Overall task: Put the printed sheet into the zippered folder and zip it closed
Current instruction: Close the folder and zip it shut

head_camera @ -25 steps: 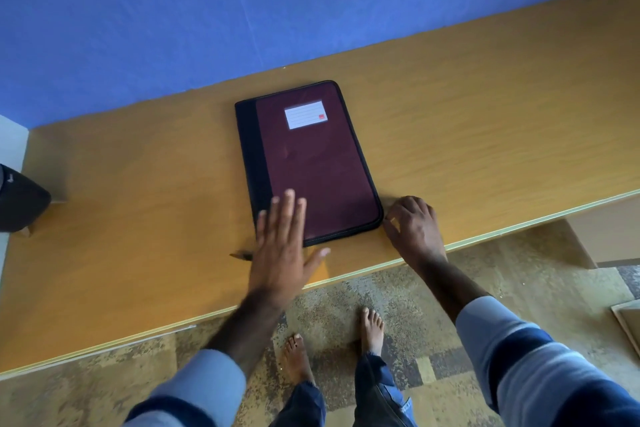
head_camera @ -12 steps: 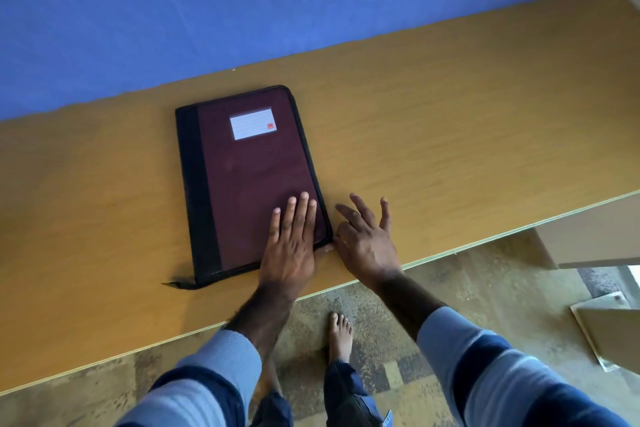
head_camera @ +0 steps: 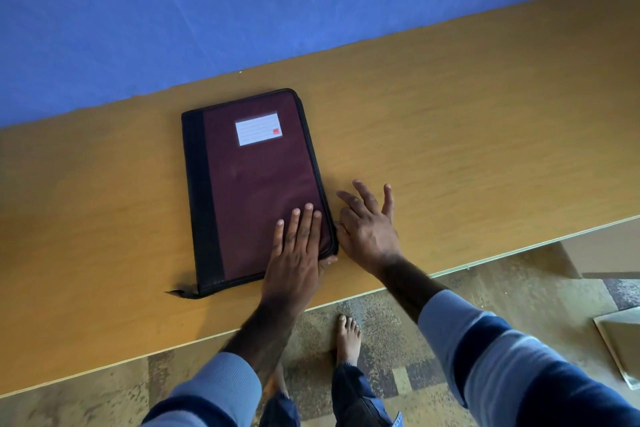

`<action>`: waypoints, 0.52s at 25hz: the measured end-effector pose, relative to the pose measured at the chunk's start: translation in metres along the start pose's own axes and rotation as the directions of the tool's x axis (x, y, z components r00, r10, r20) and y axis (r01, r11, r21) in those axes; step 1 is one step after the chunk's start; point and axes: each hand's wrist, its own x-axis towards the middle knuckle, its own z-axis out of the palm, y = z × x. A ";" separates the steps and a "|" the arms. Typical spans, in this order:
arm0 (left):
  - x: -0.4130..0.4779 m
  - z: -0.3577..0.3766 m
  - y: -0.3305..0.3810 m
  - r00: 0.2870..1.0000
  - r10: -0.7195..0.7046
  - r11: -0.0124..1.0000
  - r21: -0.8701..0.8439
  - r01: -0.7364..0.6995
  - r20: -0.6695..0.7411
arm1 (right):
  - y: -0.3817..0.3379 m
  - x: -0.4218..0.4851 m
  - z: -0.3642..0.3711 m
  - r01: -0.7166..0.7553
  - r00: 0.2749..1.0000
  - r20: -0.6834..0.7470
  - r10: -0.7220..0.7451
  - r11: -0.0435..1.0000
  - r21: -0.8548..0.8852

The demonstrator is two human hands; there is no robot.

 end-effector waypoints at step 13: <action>0.004 -0.009 0.010 0.998 0.037 0.999 -0.013 -0.037 -0.044 | 0.006 0.017 0.007 0.004 0.999 -0.050 0.000 0.998 0.071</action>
